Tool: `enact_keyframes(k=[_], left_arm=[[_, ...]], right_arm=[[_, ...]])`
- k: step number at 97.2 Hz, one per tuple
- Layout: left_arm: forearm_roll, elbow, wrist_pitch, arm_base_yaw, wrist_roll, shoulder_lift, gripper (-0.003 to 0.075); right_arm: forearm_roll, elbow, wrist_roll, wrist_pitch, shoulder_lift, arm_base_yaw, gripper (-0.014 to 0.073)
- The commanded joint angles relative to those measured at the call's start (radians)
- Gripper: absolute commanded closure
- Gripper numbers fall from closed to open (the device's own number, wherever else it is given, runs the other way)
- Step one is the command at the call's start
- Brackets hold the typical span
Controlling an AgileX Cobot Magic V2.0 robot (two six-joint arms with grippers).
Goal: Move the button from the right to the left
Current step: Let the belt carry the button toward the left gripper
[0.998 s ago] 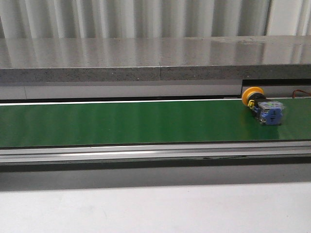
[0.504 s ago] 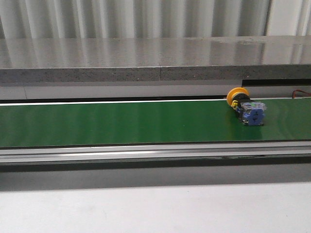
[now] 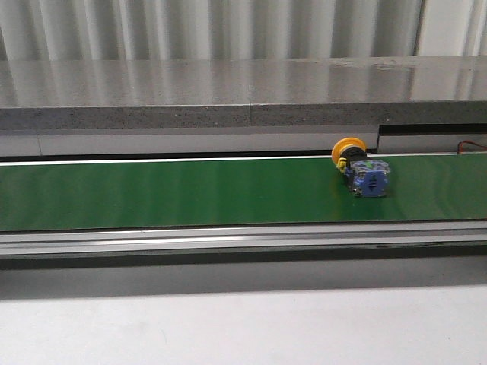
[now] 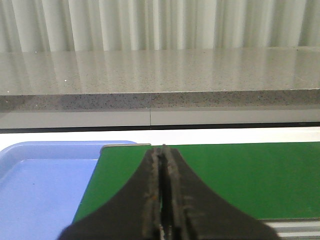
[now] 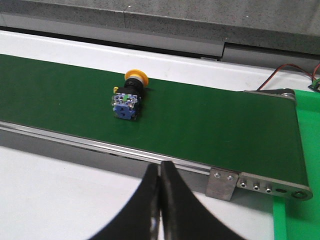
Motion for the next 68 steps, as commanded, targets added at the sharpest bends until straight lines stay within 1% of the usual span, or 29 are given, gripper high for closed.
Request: enact_keyframes(k=[1,12,20,36,43,58,68], left_arm=[[0.000,0.040,-0.079,-0.001,-0.012,-0.033,0.0741],[0.000,0.034,-0.132,-0.001,-0.012,-0.033,0.0741],[0.002,0.006,-0.114,-0.001,-0.006,-0.033,0.0741],[0.015,-0.081,0.029,-0.001,-0.003,-0.024,0.0741],[-0.002,-0.122,0.083,-0.001,-0.015,0.004,0.0741],[-0.009,-0.227,0.240,-0.001,-0.015,0.111,0.0741],[-0.009,-0.284,0.304,-0.001,-0.015,0.195,0.0741]], right_arm=[[-0.019,-0.023,-0.011,-0.082,0.006,0.003,0.0661],[-0.019,-0.023,-0.010,-0.083,0.006,0.003,0.0661],[-0.019,-0.023,-0.010,-0.083,0.006,0.003,0.0661],[-0.019,-0.023,-0.010,-0.083,0.006,0.003,0.0661],[-0.019,-0.023,-0.010,-0.083,0.006,0.003,0.0661],[-0.019,-0.023,-0.010,-0.083,0.006,0.003,0.0661],[-0.019,-0.023,-0.010,-0.083,0.006,0.003,0.0661]])
